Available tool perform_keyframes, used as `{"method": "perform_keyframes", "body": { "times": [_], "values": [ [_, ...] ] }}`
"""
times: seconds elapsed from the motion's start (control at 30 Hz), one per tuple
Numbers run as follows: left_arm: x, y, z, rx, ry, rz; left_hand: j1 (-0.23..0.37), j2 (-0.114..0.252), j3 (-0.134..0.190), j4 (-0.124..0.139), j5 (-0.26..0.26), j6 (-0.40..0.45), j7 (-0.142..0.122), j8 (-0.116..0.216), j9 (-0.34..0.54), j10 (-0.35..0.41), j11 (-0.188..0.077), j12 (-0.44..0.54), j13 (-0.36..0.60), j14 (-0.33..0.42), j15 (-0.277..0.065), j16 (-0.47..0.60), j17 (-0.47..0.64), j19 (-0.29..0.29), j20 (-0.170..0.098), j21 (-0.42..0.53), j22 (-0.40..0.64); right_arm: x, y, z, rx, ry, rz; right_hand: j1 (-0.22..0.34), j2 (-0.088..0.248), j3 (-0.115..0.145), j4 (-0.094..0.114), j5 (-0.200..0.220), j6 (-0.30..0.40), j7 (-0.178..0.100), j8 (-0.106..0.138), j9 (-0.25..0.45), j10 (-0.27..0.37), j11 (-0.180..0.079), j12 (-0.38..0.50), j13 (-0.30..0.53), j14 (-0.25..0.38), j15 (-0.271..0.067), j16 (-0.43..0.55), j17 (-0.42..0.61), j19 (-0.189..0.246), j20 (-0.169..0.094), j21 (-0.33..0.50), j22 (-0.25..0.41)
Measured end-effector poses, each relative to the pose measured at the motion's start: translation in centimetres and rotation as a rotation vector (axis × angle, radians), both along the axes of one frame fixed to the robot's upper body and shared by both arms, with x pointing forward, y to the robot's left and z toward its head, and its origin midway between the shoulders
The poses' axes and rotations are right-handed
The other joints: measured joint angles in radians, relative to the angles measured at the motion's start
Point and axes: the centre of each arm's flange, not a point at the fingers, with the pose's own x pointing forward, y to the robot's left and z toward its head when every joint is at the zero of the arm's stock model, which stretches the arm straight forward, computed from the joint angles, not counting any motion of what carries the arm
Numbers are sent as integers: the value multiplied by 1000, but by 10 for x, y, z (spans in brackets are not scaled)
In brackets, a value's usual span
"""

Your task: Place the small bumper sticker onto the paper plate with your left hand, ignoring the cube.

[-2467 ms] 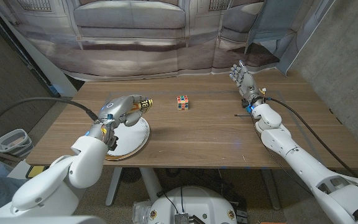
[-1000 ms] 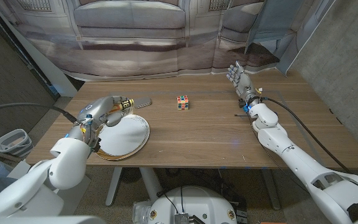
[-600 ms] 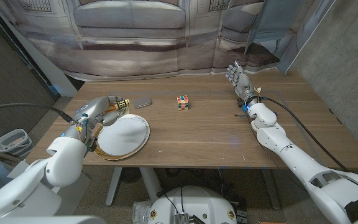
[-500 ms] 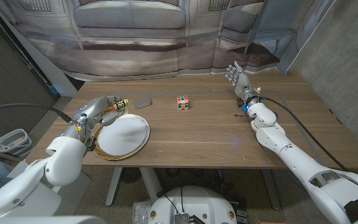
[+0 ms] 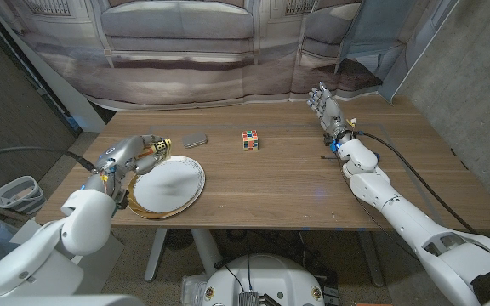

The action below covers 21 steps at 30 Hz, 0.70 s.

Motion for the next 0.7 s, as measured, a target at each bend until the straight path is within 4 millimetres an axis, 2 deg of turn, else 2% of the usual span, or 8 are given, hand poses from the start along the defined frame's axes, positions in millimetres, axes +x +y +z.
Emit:
{"method": "perform_keyframes", "body": {
  "times": [0.7],
  "values": [
    [10,15,-15,-54,14,-2,-4,-4,0,0,0,4,-4,0,0,2,2,0,0,0,0,-4,0,-21,2,-4,0,1,6,-4,-8,11,9,0,0,0,0,0,0,0,0,0,0,0,0,0,0,0,0,0,0,0,0,0]
  ]
}}
